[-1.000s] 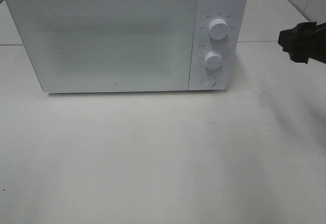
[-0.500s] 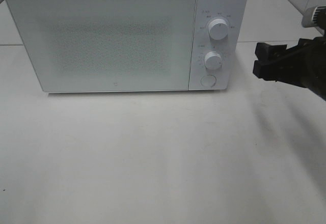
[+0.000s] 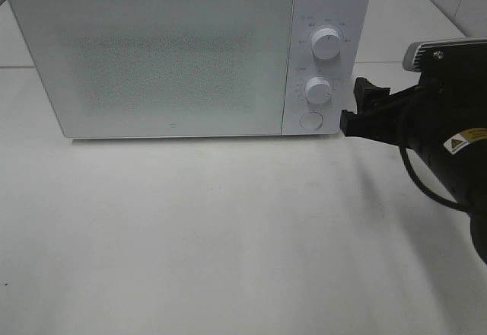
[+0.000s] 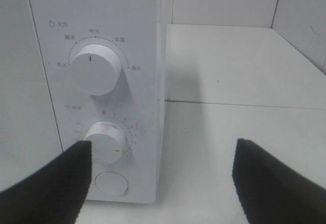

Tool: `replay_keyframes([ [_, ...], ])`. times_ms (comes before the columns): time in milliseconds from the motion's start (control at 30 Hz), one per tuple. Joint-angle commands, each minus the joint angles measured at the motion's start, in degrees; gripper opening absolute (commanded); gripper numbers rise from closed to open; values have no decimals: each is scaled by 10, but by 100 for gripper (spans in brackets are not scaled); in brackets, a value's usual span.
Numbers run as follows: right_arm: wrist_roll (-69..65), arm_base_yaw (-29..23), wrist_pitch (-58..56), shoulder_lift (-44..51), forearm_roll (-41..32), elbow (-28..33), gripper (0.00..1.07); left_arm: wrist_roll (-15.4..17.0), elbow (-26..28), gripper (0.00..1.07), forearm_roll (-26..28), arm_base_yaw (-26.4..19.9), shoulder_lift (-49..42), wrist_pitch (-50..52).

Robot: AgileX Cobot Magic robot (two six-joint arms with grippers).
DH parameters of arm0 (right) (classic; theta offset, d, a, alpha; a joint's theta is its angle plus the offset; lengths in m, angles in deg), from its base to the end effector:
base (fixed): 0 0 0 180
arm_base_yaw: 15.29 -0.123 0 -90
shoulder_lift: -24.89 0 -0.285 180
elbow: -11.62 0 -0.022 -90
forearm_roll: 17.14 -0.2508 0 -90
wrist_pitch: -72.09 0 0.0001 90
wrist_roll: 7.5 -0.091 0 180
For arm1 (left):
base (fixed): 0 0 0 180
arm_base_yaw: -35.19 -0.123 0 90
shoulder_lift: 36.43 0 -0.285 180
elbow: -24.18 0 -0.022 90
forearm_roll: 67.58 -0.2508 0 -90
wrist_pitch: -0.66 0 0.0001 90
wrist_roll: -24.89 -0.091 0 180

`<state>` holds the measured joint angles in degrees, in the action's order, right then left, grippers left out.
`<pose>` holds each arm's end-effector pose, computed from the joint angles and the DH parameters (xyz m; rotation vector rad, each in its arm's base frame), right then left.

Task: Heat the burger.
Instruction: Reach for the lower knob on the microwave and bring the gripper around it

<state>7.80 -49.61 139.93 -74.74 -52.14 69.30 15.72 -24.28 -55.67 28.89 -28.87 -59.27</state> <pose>0.2268 0.0963 0.1759 -0.0663 1.6248 -0.0043 -0.0042 -0.0168 0.2804 0.0587 2.0065 -0.0756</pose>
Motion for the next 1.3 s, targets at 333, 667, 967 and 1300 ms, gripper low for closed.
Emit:
replay_keyframes([
  [333, 14, -90, 69, -30, -115, -22, 74, 2, -2, 98, 4, -2, -15, 4],
  [667, 16, -91, 69, -40, -111, -49, 74, 2, -2, 98, 4, -2, -15, 4],
  [967, 16, -91, 84, -123, -107, -95, 74, 2, -2, 98, 4, -2, -15, 4],
  [1300, 16, -59, 79, -191, -83, -168, 74, 2, -2, 98, 4, -2, -15, 4],
])
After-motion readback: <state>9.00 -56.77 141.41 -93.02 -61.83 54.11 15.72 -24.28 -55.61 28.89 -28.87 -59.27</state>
